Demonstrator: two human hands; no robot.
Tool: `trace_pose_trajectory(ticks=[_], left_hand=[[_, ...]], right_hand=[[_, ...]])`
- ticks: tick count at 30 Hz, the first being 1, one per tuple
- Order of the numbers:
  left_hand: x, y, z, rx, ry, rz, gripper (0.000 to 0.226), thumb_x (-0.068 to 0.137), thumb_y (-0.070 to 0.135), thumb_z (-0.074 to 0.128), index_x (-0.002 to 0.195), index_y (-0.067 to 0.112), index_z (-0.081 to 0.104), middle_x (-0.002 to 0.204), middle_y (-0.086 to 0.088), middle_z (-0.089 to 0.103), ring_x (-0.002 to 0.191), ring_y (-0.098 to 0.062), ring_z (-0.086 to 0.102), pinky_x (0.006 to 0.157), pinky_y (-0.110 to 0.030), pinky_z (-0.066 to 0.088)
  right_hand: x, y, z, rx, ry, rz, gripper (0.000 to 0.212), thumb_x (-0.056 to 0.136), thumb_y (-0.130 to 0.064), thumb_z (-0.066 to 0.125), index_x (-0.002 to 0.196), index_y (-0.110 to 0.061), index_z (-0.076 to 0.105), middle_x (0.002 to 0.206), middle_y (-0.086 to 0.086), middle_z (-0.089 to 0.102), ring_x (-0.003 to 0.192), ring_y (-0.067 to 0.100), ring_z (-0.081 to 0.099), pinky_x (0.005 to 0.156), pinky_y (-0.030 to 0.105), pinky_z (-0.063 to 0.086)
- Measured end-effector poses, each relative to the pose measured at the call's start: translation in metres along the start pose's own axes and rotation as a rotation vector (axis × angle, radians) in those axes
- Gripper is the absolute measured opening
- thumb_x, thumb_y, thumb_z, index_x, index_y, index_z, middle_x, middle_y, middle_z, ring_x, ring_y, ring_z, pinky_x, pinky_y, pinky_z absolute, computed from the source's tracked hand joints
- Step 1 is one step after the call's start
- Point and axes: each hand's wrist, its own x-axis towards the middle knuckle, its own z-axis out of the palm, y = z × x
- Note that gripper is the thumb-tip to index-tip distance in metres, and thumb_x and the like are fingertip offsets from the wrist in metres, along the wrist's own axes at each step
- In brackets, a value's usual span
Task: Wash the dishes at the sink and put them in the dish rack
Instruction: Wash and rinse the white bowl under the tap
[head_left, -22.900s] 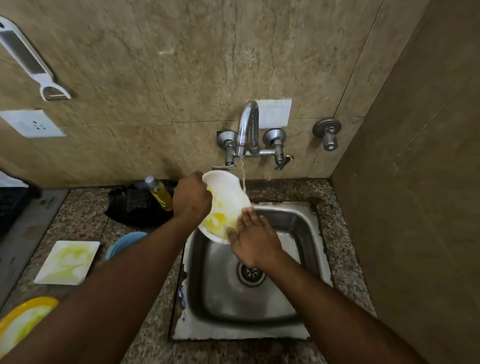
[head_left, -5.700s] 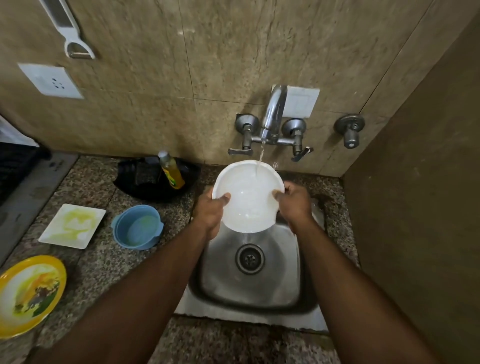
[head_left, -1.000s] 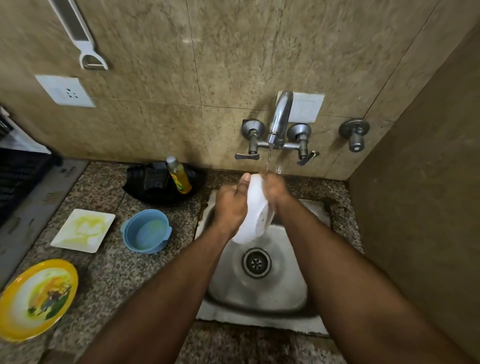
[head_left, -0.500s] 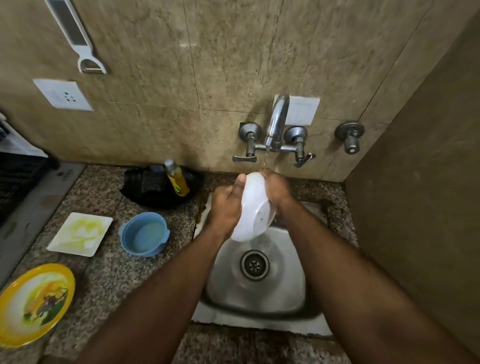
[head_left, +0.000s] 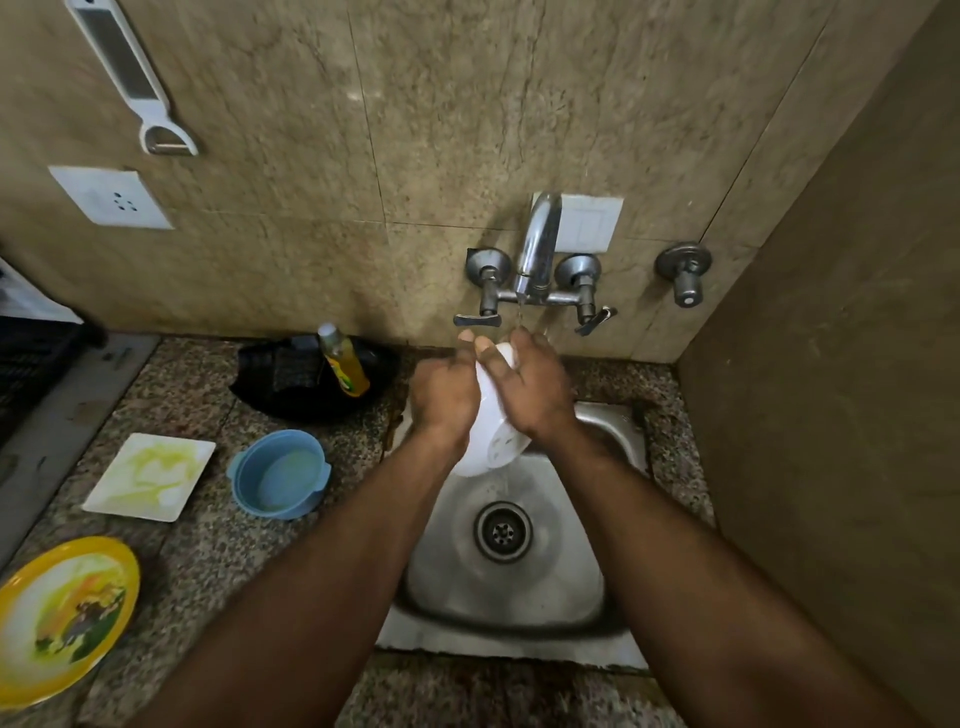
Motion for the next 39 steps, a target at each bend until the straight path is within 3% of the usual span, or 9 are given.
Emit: trace_pose_trajectory(ticks=[4,6,10,16,20,24,28,31,39], left_hand=[[-0.009,-0.015,0.002,0.097,0.088,0.055,0.069,0.097,0.062,0.056,0.054,0.009,0.057,0.058,-0.002,0.063,0.058,-0.023,0.061,0.059,-0.030,0.046],[-0.014,-0.015,0.000,0.102,0.108,0.042,0.069,0.097,0.063,0.055,0.055,0.009,0.057,0.059,-0.002,0.063,0.059,-0.024,0.062,0.057,-0.029,0.044],[-0.014,-0.007,-0.006,0.009,0.123,0.015,0.061,0.100,0.059,0.056,0.057,0.015,0.063,0.061,0.001,0.067,0.057,-0.014,0.065,0.053,-0.023,0.045],[-0.024,-0.012,-0.013,0.082,0.107,0.069,0.068,0.101,0.055,0.056,0.052,0.009,0.049,0.053,0.000,0.053,0.048,-0.012,0.046,0.048,-0.027,0.035],[-0.026,-0.013,-0.010,-0.053,0.124,-0.009,0.062,0.100,0.056,0.056,0.059,0.010,0.059,0.060,0.001,0.061,0.055,-0.014,0.055,0.047,-0.023,0.041],[-0.020,-0.005,-0.011,-0.064,0.097,-0.018,0.055,0.101,0.056,0.055,0.066,0.016,0.066,0.068,0.000,0.069,0.061,-0.014,0.066,0.055,-0.025,0.050],[-0.023,-0.011,-0.012,-0.062,0.095,-0.033,0.062,0.101,0.054,0.057,0.067,0.003,0.063,0.065,-0.002,0.064,0.059,-0.016,0.058,0.047,-0.020,0.044],[-0.025,-0.017,-0.007,-0.061,0.071,-0.050,0.064,0.100,0.058,0.057,0.066,0.004,0.058,0.067,-0.006,0.061,0.062,-0.019,0.056,0.057,-0.029,0.045],[-0.013,-0.008,-0.015,-0.230,0.010,-0.258,0.047,0.100,0.055,0.058,0.084,0.012,0.068,0.085,-0.004,0.074,0.079,-0.026,0.072,0.074,-0.038,0.060]], right_hand=[[0.020,0.010,0.003,0.280,0.047,0.208,0.028,0.101,-0.026,0.051,0.098,-0.012,0.075,0.105,0.014,0.075,0.099,0.032,0.068,0.092,0.034,0.052],[0.020,0.005,0.005,0.235,0.028,0.262,0.030,0.103,-0.027,0.052,0.105,-0.009,0.075,0.110,0.014,0.075,0.104,0.032,0.068,0.091,0.029,0.049],[-0.001,-0.011,0.011,0.004,0.071,0.062,0.054,0.089,-0.073,0.048,0.105,-0.024,0.065,0.104,0.000,0.070,0.094,0.020,0.062,0.082,0.034,0.048],[0.015,0.011,0.000,0.321,0.097,0.130,0.029,0.103,-0.024,0.054,0.080,-0.021,0.071,0.081,0.004,0.071,0.077,0.022,0.064,0.083,0.044,0.058],[0.008,0.002,-0.001,0.163,0.048,0.120,0.038,0.097,-0.053,0.059,0.092,-0.017,0.070,0.090,0.002,0.072,0.082,0.018,0.064,0.078,0.033,0.052],[-0.015,-0.006,0.008,-0.084,0.099,-0.065,0.061,0.083,-0.081,0.048,0.110,-0.027,0.058,0.110,-0.003,0.067,0.102,0.019,0.059,0.087,0.037,0.046],[0.008,0.008,0.007,0.307,0.054,0.121,0.030,0.097,-0.046,0.058,0.080,-0.022,0.065,0.077,-0.003,0.067,0.073,0.018,0.062,0.073,0.036,0.052],[0.028,0.015,0.002,0.447,0.042,0.347,0.021,0.096,-0.025,0.068,0.077,-0.020,0.076,0.079,-0.002,0.074,0.080,0.021,0.071,0.081,0.033,0.057],[0.015,0.013,-0.009,0.382,-0.032,0.350,0.063,0.066,-0.083,0.064,0.077,-0.023,0.075,0.078,-0.003,0.076,0.081,0.022,0.072,0.084,0.042,0.059]])
